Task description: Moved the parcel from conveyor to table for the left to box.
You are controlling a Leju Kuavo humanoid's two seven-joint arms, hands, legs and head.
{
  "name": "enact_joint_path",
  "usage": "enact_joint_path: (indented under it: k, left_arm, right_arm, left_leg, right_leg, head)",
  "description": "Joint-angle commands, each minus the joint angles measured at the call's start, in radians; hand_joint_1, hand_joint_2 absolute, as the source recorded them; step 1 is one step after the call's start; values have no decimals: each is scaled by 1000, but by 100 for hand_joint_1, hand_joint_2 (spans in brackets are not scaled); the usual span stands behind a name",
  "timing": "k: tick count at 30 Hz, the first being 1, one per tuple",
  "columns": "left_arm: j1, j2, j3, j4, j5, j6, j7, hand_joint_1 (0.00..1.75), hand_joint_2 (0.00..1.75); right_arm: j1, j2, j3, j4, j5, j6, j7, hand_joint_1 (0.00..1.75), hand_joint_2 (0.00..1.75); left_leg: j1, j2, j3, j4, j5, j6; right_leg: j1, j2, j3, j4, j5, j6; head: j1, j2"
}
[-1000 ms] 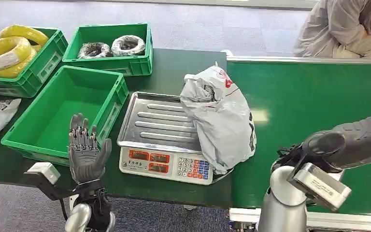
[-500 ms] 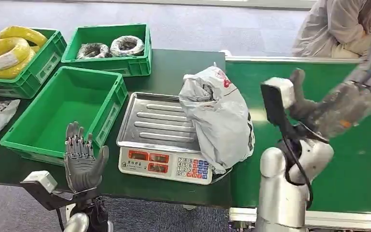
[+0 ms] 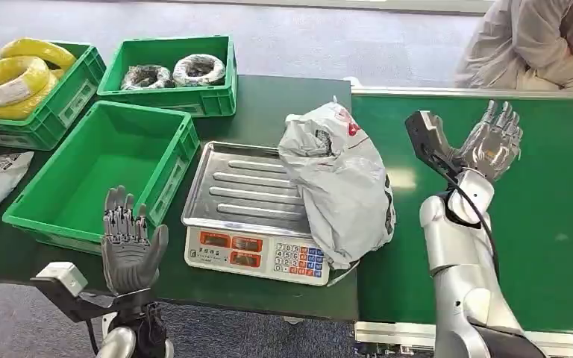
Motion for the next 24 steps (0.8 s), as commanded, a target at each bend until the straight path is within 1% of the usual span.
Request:
enact_joint_path:
  k: [1,2,3,5,6,9,12,13,15,17,18,19,20,21,22,24]
  left_arm:
    - [-10,34,-18,55,3,-2,1,0,175]
    - [-10,34,-18,55,3,-2,1,0,175]
    - [-10,34,-18,55,3,-2,1,0,175]
    - [-10,34,-18,55,3,-2,1,0,175]
    - [-10,34,-18,55,3,-2,1,0,175]
    - [-3,37,-18,53,3,-1,1,0,175]
    - [14,41,-24,60,3,-2,-4,0,175]
    - [15,44,-27,65,3,-1,-8,0,175]
    - [23,48,-36,77,0,0,-21,0,175]
    - [29,55,-45,84,2,5,-34,0,175]
    - [30,60,-51,86,6,10,-38,0,175]
    - [31,68,-57,90,13,13,-42,0,175]
    - [28,77,-64,95,17,16,-47,0,175]
    - [18,85,-71,113,20,14,-52,0,175]
    - [8,87,-74,131,21,10,-56,0,175]
    - [-8,84,-75,170,29,-5,-56,0,175]
  right_arm:
    - [-70,-28,-30,169,28,3,0,0,0]
    - [-70,-28,-30,169,28,3,0,0,0]
    - [-70,-28,-30,169,28,3,0,0,0]
    - [-70,-28,-30,169,28,3,0,0,0]
    - [-70,-28,-30,169,28,3,0,0,0]
    - [-62,-29,-33,163,24,2,-3,0,0]
    - [-35,-18,-47,147,-15,-5,-56,0,0]
    - [-28,-13,-51,139,-29,-3,-71,0,175]
    - [-8,-1,-58,117,-55,0,-96,0,175]
    - [16,12,-67,80,-92,10,-125,0,175]
    - [31,22,-79,51,-150,40,-172,0,175]
    - [52,22,-67,25,-165,79,-182,0,175]
    - [62,23,-57,27,-218,198,-242,0,175]
    - [86,20,-36,6,-246,269,-273,0,175]
    - [96,13,-5,16,-267,336,-332,0,175]
    - [110,15,23,35,-342,419,-462,0,175]
  left_leg:
    - [-1,1,3,-2,1,1]
    - [-1,1,2,-1,0,1]
    - [-1,3,5,-4,1,2]
    - [-1,1,2,-2,0,1]
    - [-1,3,5,-5,2,2]
    - [-1,1,1,-1,0,1]
    - [-1,2,4,-3,0,1]
    - [-1,2,3,-2,0,1]
    - [0,2,4,-3,0,1]
    - [0,1,2,-2,0,1]
    - [-1,2,4,-3,0,1]
    - [-1,2,3,-3,0,1]
    - [-1,1,2,-2,0,0]
    - [-1,3,6,-6,1,1]
    - [0,2,4,-3,0,1]
    - [0,1,5,-4,1,1]
  right_leg:
    - [0,0,2,-1,1,-2]
    - [0,0,2,-1,1,-2]
    - [0,0,4,-5,2,-3]
    - [0,0,2,-1,0,-2]
    - [0,0,5,-5,2,-3]
    - [0,0,1,-1,0,-1]
    - [0,0,4,-3,0,-3]
    - [0,0,3,-2,0,-2]
    - [0,0,4,-3,0,-2]
    - [0,0,2,-2,0,-2]
    - [0,0,4,-3,0,-2]
    - [0,0,3,-2,0,-2]
    - [0,0,2,-2,0,-2]
    - [0,0,6,-5,1,-4]
    - [0,0,3,-3,0,-2]
    - [0,-1,5,-4,0,-3]
  head:
    - [0,0]
    - [0,0]
    - [0,0]
    - [0,0]
    - [0,0]
    - [0,0]
    - [0,0]
    - [0,0]
    - [0,0]
    - [0,0]
    - [0,0]
    - [0,0]
    - [0,0]
    - [0,0]
    - [0,0]
    - [0,0]
